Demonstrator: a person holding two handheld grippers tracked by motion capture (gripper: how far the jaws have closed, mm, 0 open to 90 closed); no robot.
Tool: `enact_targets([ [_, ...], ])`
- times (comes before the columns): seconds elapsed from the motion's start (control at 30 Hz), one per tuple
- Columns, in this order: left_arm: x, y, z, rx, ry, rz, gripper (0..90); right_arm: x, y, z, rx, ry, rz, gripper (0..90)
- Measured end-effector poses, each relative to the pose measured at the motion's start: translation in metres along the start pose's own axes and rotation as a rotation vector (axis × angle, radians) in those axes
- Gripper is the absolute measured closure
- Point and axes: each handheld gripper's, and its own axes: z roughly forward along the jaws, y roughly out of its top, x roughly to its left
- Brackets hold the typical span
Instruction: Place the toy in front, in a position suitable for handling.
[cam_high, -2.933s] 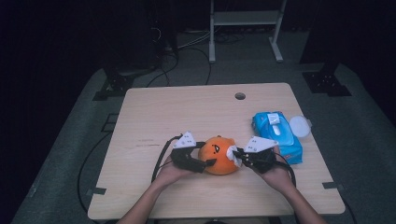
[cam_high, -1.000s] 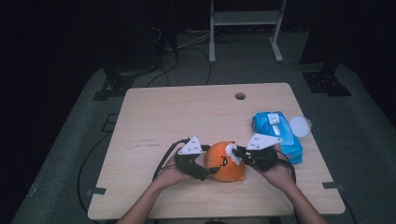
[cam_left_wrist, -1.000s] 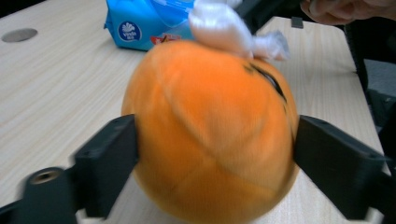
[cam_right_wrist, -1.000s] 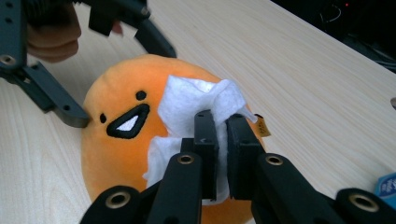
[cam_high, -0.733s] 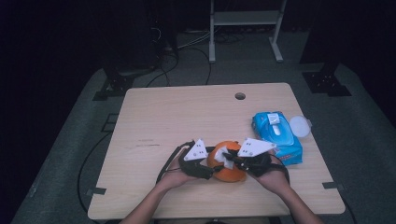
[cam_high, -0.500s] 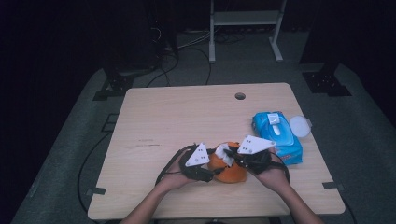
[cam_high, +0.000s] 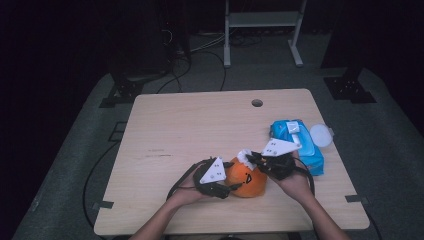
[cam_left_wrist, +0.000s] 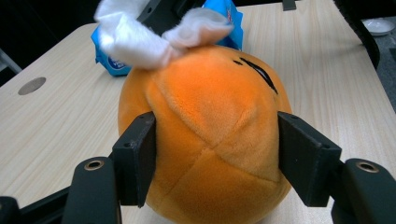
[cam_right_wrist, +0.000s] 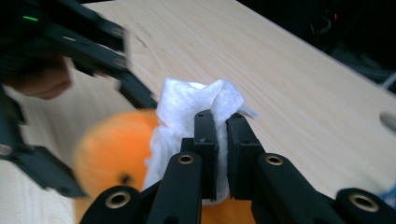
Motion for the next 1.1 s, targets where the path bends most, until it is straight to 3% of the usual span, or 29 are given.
enact_targets([
  [0.1, 0.003, -0.004, -0.001, -0.009, -0.006, -0.03, 34.2, -0.015, -0.011, -0.001, 0.03, -0.046, 0.045, 83.5],
  [0.2, 0.006, -0.006, -0.001, -0.016, -0.011, -0.052, 34.2, -0.021, -0.017, -0.001, 0.038, -0.04, 0.073, 83.5],
  [0.27, 0.008, -0.008, -0.001, -0.018, -0.013, -0.07, 34.2, -0.016, -0.015, -0.003, 0.022, -0.021, 0.076, 83.6],
  [0.33, 0.014, -0.011, -0.001, -0.015, -0.014, -0.119, 34.0, -0.009, -0.011, -0.004, 0.001, 0.015, 0.069, 83.6],
  [0.37, 0.014, -0.011, -0.001, -0.015, -0.014, -0.119, 33.8, -0.009, -0.011, -0.004, 0.001, 0.015, 0.069, 83.6],
  [0.43, 0.023, -0.015, -0.001, 0.003, 0.007, -0.2, 33.3, 0.004, -0.005, -0.006, -0.027, 0.089, 0.047, 83.6],
  [0.47, 0.023, -0.015, -0.001, 0.003, 0.007, -0.2, 32.4, 0.004, -0.005, -0.006, -0.027, 0.089, 0.047, 83.6],
  [0.5, 0.026, -0.016, -0.001, 0.007, 0.008, -0.227, 31.1, 0.011, -0.003, -0.004, -0.017, 0.074, 0.007, 83.5],
  [0.63, 0.027, -0.014, -0.005, -0.011, 0.002, -0.232, 19.8, 0.004, -0.009, 0.005, 0.005, 0.053, 0.022, 83.6],
  [0.67, 0.028, -0.011, -0.008, -0.045, -0.02, -0.225, 19.8, 0.001, -0.01, 0.005, 0.003, 0.052, 0.035, 83.6],
  [0.73, 0.028, -0.01, -0.009, -0.057, -0.026, -0.219, 26.0, 0.0, -0.011, 0.005, 0.001, 0.049, 0.044, 83.6],
  [0.77, 0.027, -0.011, -0.009, -0.05, -0.016, -0.194, 33.2, -0.001, -0.011, 0.005, 0.001, 0.048, 0.05, 83.6],
  [0.87, 0.027, -0.013, -0.008, -0.034, 0.005, -0.178, 43.9, 0.0, -0.011, 0.004, -0.004, 0.049, 0.049, 83.6],
  [1.03, 0.03, -0.016, -0.007, -0.015, 0.04, -0.237, 44.8, 0.016, -0.003, 0.001, -0.01, 0.09, -0.004, 83.6],
  [1.1, 0.033, -0.019, -0.007, -0.018, 0.04, -0.27, 43.5, 0.027, -0.001, 0.004, 0.013, 0.089, -0.058, 83.6],
])
